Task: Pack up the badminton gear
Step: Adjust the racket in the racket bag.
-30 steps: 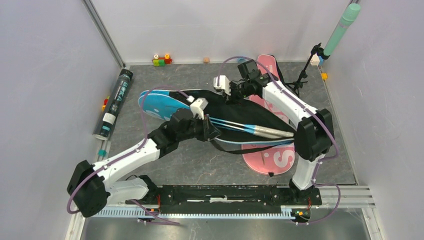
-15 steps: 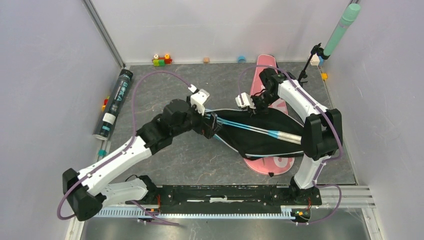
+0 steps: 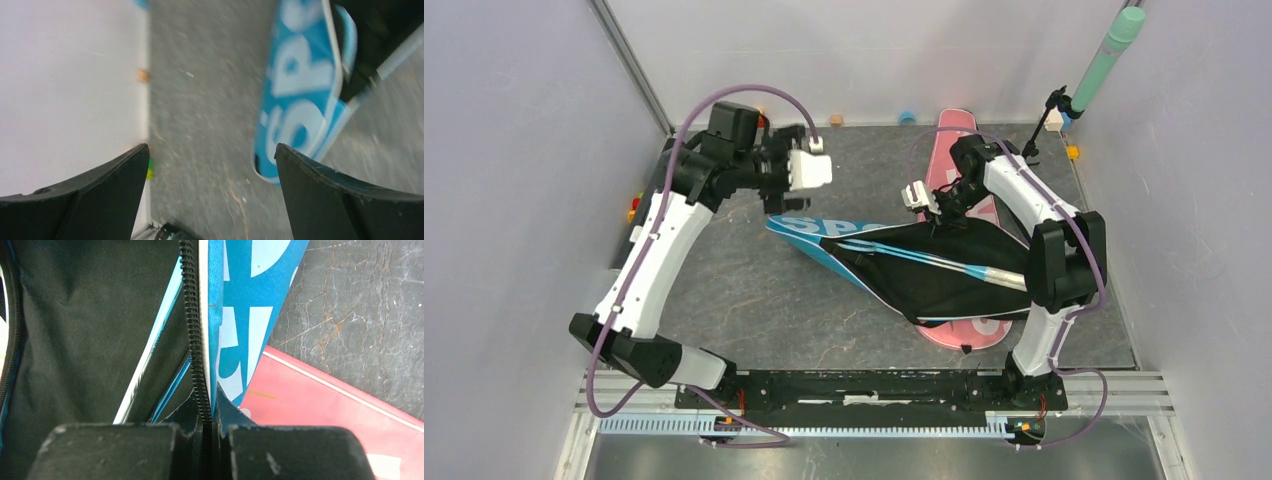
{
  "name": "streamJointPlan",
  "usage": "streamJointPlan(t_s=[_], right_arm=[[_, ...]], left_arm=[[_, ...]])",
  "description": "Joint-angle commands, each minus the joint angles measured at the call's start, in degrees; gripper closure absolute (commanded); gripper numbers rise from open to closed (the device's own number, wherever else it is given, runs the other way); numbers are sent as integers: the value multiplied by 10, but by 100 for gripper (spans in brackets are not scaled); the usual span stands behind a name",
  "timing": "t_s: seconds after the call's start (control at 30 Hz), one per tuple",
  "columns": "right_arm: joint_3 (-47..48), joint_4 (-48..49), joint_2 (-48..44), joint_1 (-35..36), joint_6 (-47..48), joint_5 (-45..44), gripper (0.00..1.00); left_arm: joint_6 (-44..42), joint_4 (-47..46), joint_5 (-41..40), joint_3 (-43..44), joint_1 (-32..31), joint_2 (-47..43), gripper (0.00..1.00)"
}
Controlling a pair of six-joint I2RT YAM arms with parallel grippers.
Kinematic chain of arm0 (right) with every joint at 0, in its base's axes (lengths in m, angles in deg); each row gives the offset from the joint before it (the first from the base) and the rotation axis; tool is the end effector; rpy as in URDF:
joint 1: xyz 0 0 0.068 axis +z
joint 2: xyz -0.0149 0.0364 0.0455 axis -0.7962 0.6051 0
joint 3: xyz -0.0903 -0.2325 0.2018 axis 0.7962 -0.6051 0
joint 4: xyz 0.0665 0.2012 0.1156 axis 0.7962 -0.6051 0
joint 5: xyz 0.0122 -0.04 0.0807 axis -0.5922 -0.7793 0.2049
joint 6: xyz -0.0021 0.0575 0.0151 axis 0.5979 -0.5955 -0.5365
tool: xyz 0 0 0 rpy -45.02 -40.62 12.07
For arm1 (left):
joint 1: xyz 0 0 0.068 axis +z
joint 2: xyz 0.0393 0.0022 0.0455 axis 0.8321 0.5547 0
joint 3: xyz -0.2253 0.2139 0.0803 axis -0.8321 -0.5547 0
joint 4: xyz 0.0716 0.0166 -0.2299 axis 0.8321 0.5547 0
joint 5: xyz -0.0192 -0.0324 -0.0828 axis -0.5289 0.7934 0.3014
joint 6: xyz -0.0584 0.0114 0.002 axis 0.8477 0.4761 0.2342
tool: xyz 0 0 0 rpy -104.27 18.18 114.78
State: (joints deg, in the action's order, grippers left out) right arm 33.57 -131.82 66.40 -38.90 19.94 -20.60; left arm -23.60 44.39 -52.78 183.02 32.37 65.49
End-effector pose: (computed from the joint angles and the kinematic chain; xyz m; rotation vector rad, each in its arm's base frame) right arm 0.3305 0.1080 0.2935 -2.0238 1.7134 0.6592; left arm 0.2247 -0.1185 0.4872 1.5812 1.4097 -0.0599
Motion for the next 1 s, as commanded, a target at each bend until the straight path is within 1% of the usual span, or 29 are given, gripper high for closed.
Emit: streamJointPlan(t_s=[0.0, 0.03, 0.07, 0.13, 0.23, 0.37, 0.43, 0.57, 0.6, 0.67, 0.7, 0.73, 0.77, 0.8, 0.87, 0.97], right_arm=[[18, -26, 6, -6, -36, -3, 100], [19, -27, 6, -6, -42, -3, 100], [19, -29, 6, -6, -43, -3, 100], [13, -31, 6, -6, -47, 0, 100], [5, -31, 11, -6, -52, 1, 100], [22, -33, 28, -6, -76, -1, 100], [25, -33, 30, -6, -79, 3, 100], [20, -21, 19, -6, -94, 8, 100], [15, -9, 12, -6, -102, 6, 100], [-4, 26, -8, -6, -130, 2, 100], [-19, 51, -20, -6, -142, 1, 100], [-34, 73, -31, -6, -159, 1, 95], [-46, 109, -47, -6, -195, -4, 80], [-64, 141, -59, -6, -225, -14, 69], [-96, 225, -97, -6, -309, -43, 53], [-161, 366, -167, 0, -472, -114, 39]], left_arm=[[-254, 259, 14, -23, 32, 17, 0], [-277, 278, 15, -36, 43, 17, 0], [-287, 277, 14, -54, 48, 16, 0], [-276, 239, 18, -98, 52, 8, 0], [-261, 137, 35, -182, 51, -9, 0], [-250, 8, 55, -280, 52, -36, 5], [-239, -43, 70, -318, 52, -46, 13], [-164, -161, 79, -357, 52, -59, 42], [-149, -186, 75, -368, 52, -62, 47], [-134, -236, 68, -387, 51, -65, 55], [-125, -257, 61, -396, 51, -64, 62], [-118, -271, 56, -401, 50, -61, 70], [-115, -269, 53, -399, 50, -60, 81], [-109, -264, 49, -397, 51, -60, 96], [-93, -255, 43, -394, 51, -70, 98], [-89, -255, 39, -406, 50, -88, 98]])
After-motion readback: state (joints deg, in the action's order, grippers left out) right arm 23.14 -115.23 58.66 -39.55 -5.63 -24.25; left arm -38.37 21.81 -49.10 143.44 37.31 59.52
